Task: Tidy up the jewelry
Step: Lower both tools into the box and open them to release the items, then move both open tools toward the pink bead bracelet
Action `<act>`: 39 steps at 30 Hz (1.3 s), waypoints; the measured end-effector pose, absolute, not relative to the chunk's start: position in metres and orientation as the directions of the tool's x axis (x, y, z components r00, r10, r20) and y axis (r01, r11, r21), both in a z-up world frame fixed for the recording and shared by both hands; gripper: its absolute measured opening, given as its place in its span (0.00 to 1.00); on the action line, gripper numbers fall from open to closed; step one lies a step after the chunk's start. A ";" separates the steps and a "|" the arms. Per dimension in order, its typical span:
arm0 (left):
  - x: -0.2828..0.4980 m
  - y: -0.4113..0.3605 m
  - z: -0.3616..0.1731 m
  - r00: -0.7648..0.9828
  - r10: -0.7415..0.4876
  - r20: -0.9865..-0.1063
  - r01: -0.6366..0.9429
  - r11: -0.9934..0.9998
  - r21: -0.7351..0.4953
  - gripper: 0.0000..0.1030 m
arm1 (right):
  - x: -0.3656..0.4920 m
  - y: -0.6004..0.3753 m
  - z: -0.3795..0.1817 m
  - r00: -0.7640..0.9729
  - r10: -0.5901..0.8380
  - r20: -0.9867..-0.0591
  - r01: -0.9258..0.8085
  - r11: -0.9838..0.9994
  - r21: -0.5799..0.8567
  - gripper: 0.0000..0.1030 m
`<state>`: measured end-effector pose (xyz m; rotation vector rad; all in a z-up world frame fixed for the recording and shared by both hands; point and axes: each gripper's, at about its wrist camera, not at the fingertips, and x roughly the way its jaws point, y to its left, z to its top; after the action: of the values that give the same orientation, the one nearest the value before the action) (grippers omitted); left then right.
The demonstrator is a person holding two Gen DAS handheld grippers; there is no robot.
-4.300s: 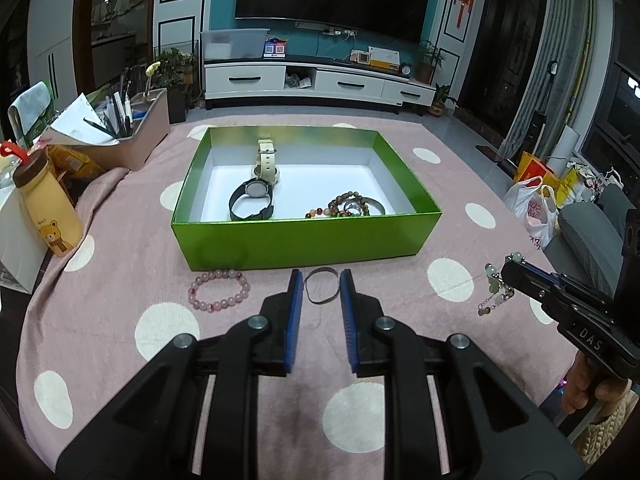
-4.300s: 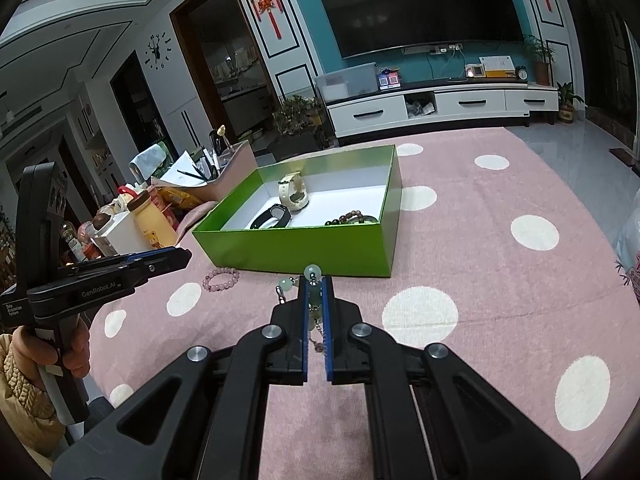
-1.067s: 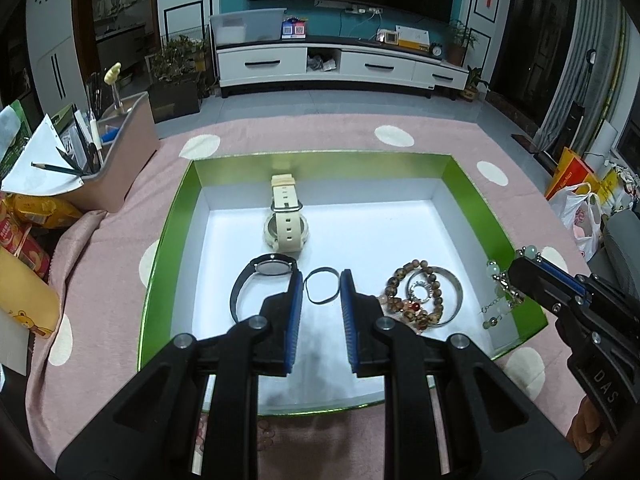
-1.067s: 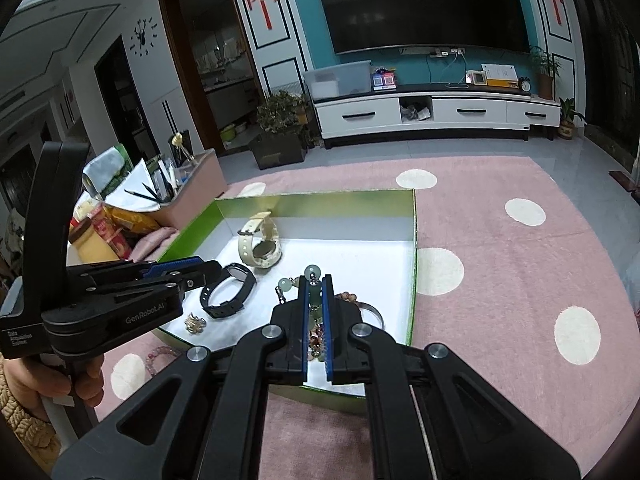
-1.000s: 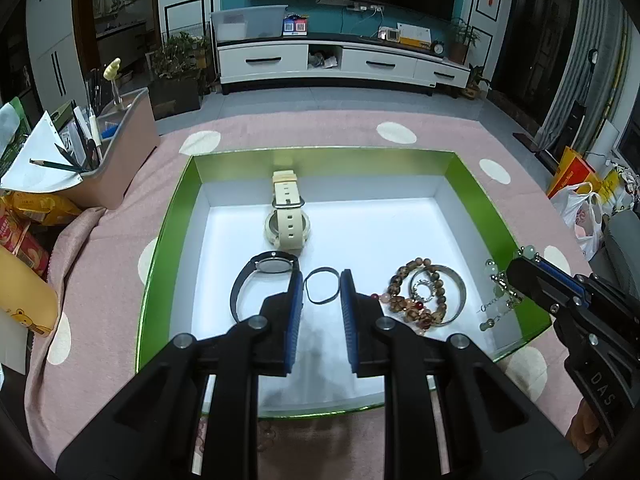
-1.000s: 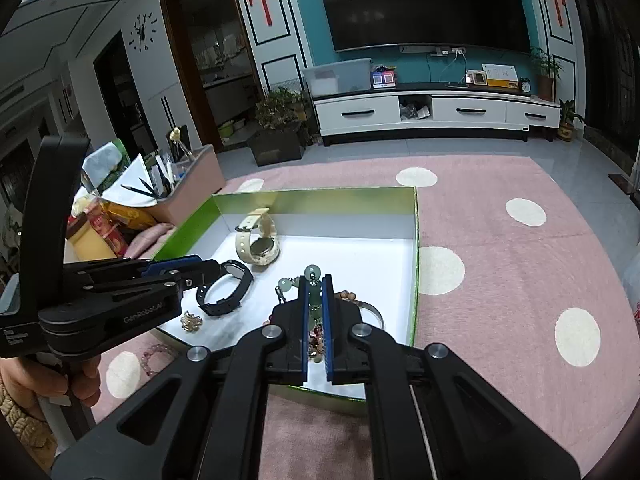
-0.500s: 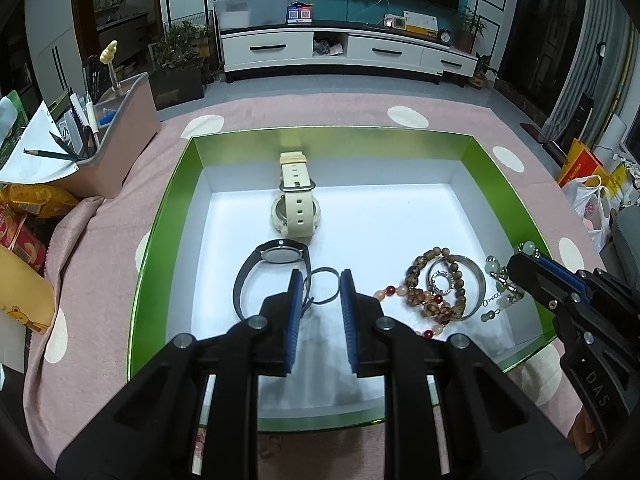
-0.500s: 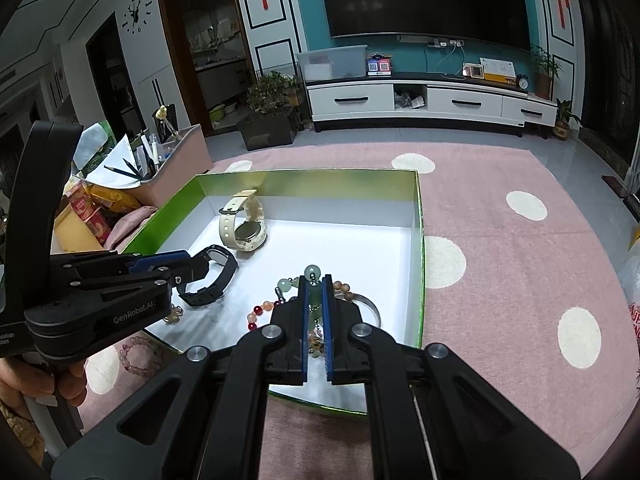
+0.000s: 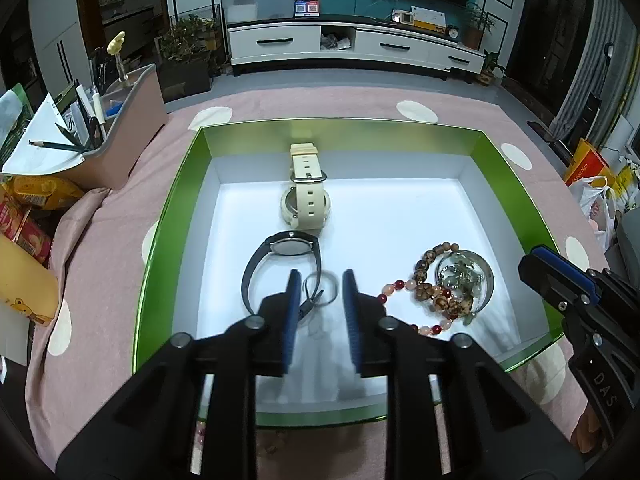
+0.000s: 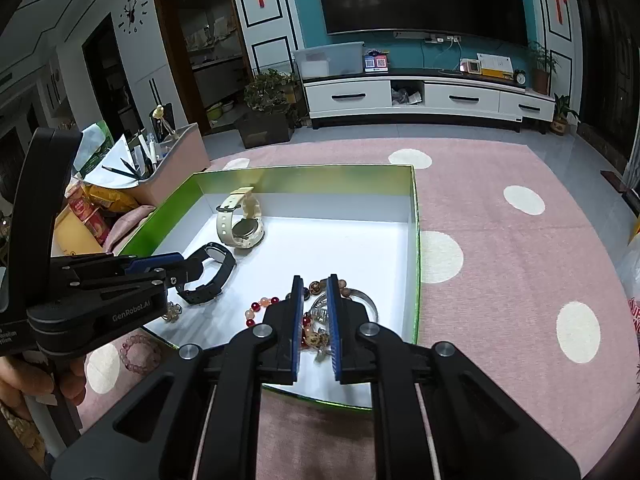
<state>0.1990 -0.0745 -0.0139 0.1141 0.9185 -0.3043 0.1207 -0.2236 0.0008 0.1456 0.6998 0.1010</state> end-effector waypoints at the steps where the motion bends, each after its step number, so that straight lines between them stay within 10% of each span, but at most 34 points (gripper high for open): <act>1: 0.198 -0.074 -0.013 0.569 -0.209 -0.795 0.304 0.952 -0.033 0.33 | 0.120 -0.223 0.002 0.762 0.141 -0.633 -0.044 0.985 0.167 0.11; 12: 0.188 -0.065 0.002 0.597 -0.215 -0.773 0.295 0.955 -0.038 0.63 | 0.108 -0.222 0.013 0.775 0.128 -0.619 -0.042 0.987 0.152 0.15; 25: 0.158 -0.038 0.031 0.638 -0.235 -0.733 0.280 0.958 -0.064 0.71 | 0.083 -0.210 0.039 0.797 0.123 -0.591 -0.051 0.989 0.138 0.28; 39: 0.116 0.020 0.036 0.631 -0.273 -0.726 0.227 0.960 -0.163 0.88 | 0.044 -0.191 0.050 0.780 0.179 -0.600 -0.091 0.981 0.173 0.72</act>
<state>0.1160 0.0197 0.0360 -0.0579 0.8404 -0.2866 0.0445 -0.1913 0.0502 0.1375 0.6613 0.1464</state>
